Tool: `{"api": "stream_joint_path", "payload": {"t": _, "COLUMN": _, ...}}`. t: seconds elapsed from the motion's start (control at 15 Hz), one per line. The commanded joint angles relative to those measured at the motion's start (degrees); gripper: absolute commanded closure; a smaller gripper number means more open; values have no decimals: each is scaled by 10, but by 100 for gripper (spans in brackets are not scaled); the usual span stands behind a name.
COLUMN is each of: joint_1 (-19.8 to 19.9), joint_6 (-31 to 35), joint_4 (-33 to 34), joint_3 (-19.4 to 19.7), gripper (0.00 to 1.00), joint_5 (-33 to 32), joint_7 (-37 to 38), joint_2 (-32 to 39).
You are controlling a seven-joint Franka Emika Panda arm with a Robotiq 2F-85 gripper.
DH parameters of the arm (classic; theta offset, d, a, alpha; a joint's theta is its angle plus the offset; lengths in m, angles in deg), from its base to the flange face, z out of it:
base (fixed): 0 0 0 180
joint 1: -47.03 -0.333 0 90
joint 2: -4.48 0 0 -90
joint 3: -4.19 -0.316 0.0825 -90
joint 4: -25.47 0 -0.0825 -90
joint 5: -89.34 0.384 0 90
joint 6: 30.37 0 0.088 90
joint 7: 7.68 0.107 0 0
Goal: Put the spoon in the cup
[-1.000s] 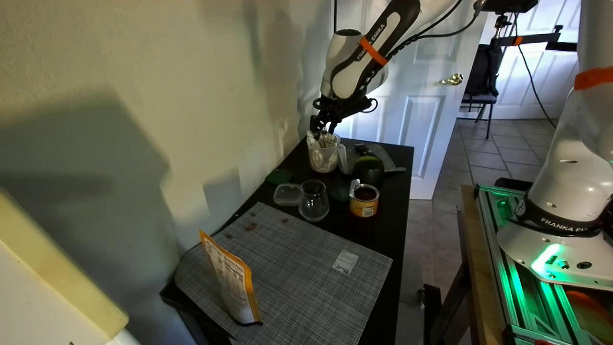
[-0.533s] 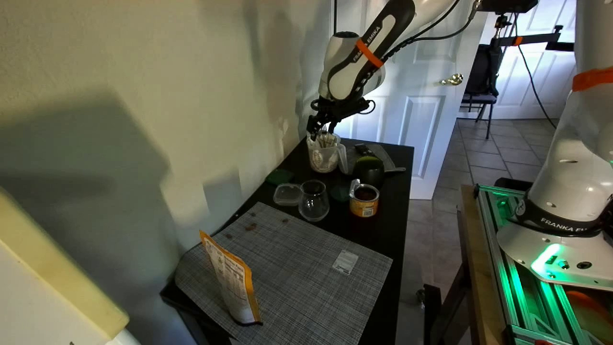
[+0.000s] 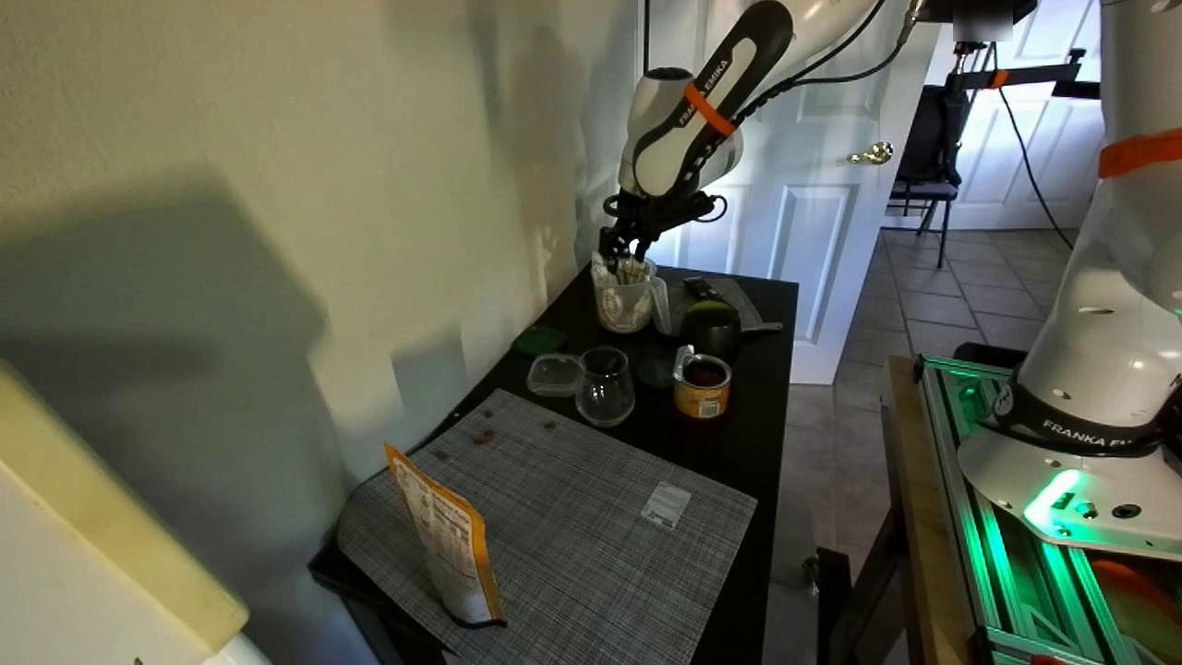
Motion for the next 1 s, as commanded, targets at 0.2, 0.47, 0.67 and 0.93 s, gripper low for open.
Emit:
{"api": "stream_joint_path", "payload": {"t": 0.2, "joint_1": 10, "joint_6": 16, "joint_4": 52, "joint_3": -3, "gripper": 81, "joint_5": 18, "joint_7": -10, "joint_2": 55}}
{"api": "stream_joint_path", "payload": {"t": 0.47, "joint_1": 11, "joint_6": 9, "joint_4": 80, "joint_3": -5, "gripper": 92, "joint_5": 18, "joint_7": -10, "joint_2": 83}}
{"api": "stream_joint_path", "payload": {"t": 0.67, "joint_1": 8, "joint_6": 9, "joint_4": 96, "joint_3": -3, "gripper": 83, "joint_5": 15, "joint_7": -8, "joint_2": 101}}
{"api": "stream_joint_path", "payload": {"t": 0.93, "joint_1": 2, "joint_6": 11, "joint_4": 106, "joint_3": 1, "gripper": 68, "joint_5": 9, "joint_7": -4, "joint_2": 112}}
